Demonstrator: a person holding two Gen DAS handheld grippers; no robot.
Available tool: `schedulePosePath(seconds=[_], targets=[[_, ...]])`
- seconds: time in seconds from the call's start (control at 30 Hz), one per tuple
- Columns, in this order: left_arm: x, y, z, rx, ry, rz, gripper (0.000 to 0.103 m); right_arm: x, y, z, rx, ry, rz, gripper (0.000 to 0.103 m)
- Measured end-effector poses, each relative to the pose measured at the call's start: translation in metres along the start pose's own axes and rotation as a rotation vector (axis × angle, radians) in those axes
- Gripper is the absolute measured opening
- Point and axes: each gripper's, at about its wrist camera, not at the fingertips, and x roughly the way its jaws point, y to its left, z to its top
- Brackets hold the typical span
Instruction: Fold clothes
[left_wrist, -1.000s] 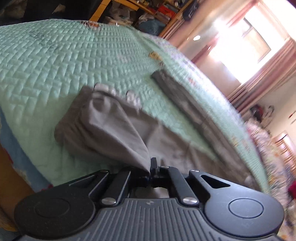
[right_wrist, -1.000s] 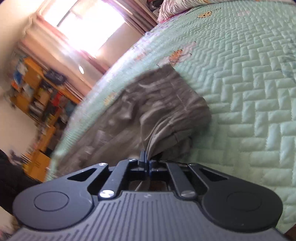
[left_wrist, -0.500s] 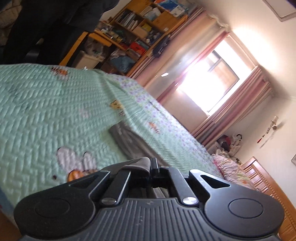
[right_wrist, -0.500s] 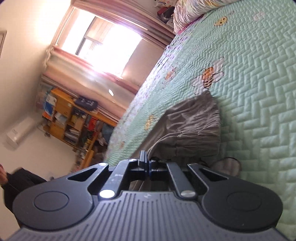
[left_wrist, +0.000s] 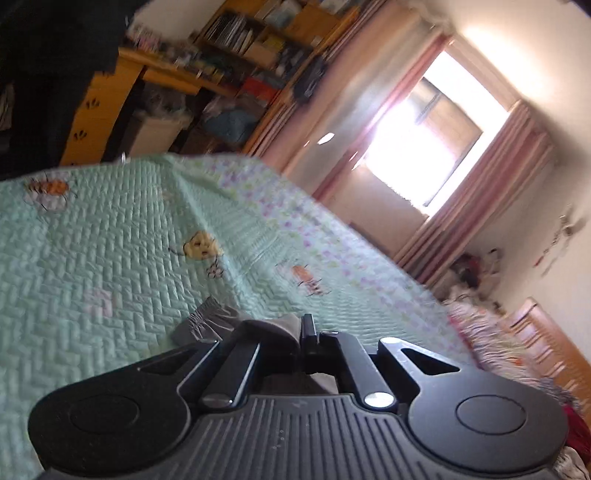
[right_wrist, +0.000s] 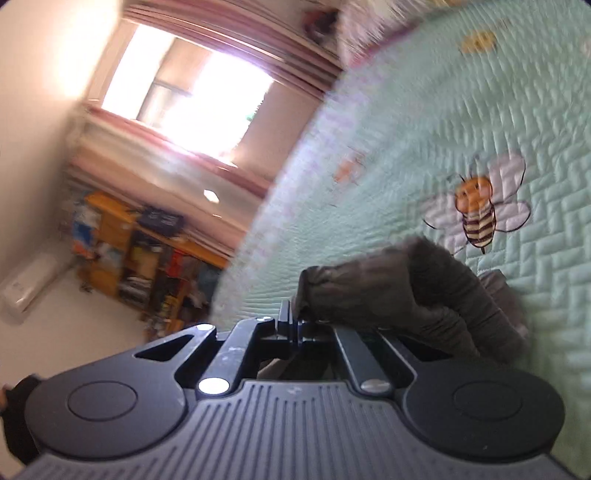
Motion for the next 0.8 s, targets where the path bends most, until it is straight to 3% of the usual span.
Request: schedulePosePath(seconds=[0.07, 0.13, 0.2, 0.27, 0.3, 0.33, 0.4, 0.47, 0.57, 0.67, 0.8], targets=[[0.069, 0.003, 0.006, 0.014, 0.07, 0.089, 0.007, 0.05, -0.017, 0.012, 0.015, 0.035, -0.108, 0.008], [0.132, 0.003, 0.006, 0.101, 0.173, 0.146, 0.015, 0.088, -0.035, 0.018, 0.058, 0.075, -0.192, 0.01], [0.165, 0.004, 0.003, 0.163, 0.175, 0.228, 0.016, 0.101, -0.044, 0.019, 0.107, 0.085, -0.209, 0.011], [0.184, 0.007, 0.003, 0.191, 0.188, 0.216, 0.029, 0.102, -0.047, 0.02, 0.097, 0.072, -0.203, 0.011], [0.188, 0.01, 0.005, 0.189, 0.195, 0.22, 0.042, 0.101, -0.049, 0.021, 0.108, 0.077, -0.199, 0.011], [0.191, 0.012, 0.007, 0.18, 0.194, 0.235, 0.055, 0.099, -0.052, 0.023, 0.122, 0.077, -0.197, 0.011], [0.187, 0.021, 0.014, 0.142, 0.187, 0.226, 0.066, 0.095, -0.052, 0.025, 0.118, 0.093, -0.198, 0.012], [0.169, 0.03, 0.024, 0.101, 0.141, 0.2, 0.066, 0.09, -0.045, 0.024, 0.079, 0.108, -0.201, 0.015], [0.134, 0.043, 0.033, 0.041, 0.096, 0.146, 0.069, 0.081, -0.035, 0.022, 0.01, 0.112, -0.207, 0.029], [0.102, 0.062, 0.028, -0.023, 0.071, 0.127, 0.078, 0.077, -0.026, 0.015, -0.08, 0.162, -0.223, 0.03], [0.079, 0.085, 0.01, -0.039, 0.1, 0.108, 0.078, 0.061, -0.011, -0.002, -0.222, 0.192, -0.253, 0.031]])
